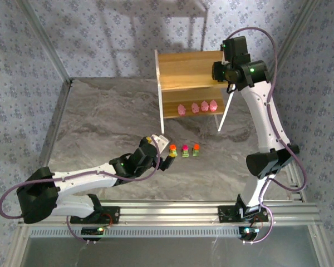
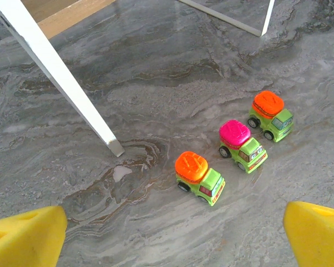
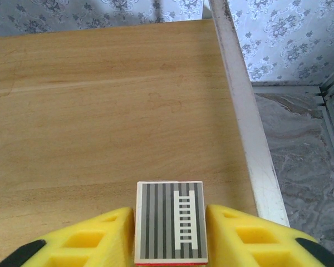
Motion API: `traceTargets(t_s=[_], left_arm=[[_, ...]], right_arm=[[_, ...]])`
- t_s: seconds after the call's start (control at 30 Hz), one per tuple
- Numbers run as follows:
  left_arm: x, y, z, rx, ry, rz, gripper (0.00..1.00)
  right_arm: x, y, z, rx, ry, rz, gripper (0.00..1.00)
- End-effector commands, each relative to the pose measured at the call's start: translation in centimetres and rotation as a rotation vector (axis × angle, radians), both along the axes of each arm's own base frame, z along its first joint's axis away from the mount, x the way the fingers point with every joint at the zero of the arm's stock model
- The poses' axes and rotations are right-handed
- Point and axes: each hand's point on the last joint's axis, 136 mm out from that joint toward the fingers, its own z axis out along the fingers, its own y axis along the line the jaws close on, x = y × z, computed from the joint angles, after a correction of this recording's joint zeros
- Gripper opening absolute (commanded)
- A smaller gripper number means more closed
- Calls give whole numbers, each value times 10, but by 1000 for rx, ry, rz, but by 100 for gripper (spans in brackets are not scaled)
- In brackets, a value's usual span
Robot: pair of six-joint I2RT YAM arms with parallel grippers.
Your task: Place and organize the plastic toys onto the shelf
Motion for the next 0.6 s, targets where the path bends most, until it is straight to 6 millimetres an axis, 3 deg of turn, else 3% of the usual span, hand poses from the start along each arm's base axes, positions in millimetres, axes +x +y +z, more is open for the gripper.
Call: traceTargets(t_s=[0.0, 0.2, 0.57], left_arm=[[1, 0, 9, 0, -26, 3, 100], [1, 0, 8, 1, -24, 2, 100], [1, 1, 9, -1, -27, 7, 100]], right_arm=[[-6, -2, 8, -15, -6, 5, 46], [-9, -3, 16, -10, -26, 6, 54], [-25, -1, 38, -4, -78, 5, 57]])
